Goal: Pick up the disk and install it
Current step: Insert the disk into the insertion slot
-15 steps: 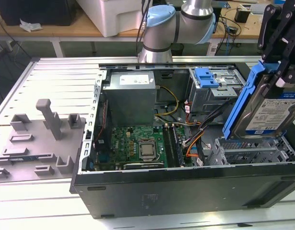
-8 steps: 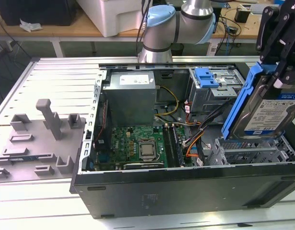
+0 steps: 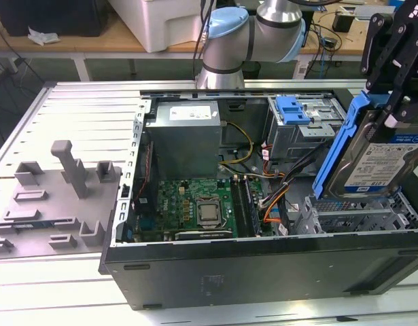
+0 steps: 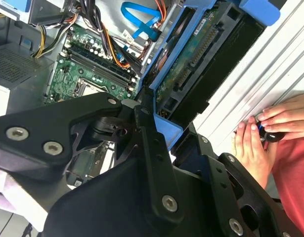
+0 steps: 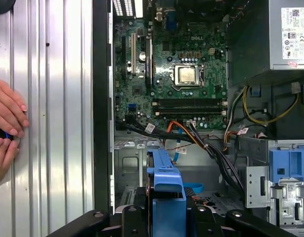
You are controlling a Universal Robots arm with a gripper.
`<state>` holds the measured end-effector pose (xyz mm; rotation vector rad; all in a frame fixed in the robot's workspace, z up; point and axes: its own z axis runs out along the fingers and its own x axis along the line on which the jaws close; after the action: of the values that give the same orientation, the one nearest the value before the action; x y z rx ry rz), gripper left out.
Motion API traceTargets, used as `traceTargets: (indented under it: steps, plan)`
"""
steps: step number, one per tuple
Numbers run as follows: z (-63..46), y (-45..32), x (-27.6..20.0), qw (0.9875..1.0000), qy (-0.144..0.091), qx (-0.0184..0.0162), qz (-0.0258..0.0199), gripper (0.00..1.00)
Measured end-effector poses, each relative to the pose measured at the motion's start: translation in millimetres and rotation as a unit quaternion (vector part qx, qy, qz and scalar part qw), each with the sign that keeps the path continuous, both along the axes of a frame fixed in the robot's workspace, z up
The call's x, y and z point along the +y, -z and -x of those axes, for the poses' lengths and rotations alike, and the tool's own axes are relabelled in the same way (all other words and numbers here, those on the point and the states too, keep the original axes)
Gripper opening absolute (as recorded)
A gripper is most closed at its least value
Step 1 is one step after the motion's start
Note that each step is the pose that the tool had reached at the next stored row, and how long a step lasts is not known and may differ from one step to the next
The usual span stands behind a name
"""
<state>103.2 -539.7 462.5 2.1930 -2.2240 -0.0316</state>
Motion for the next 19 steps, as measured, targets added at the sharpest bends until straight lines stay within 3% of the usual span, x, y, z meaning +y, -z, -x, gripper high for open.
traceTargets:
  steps: [19]
  plan:
    - [-1.2,4.3,0.7,1.0000,-0.003,0.0000,0.0004,0.37]
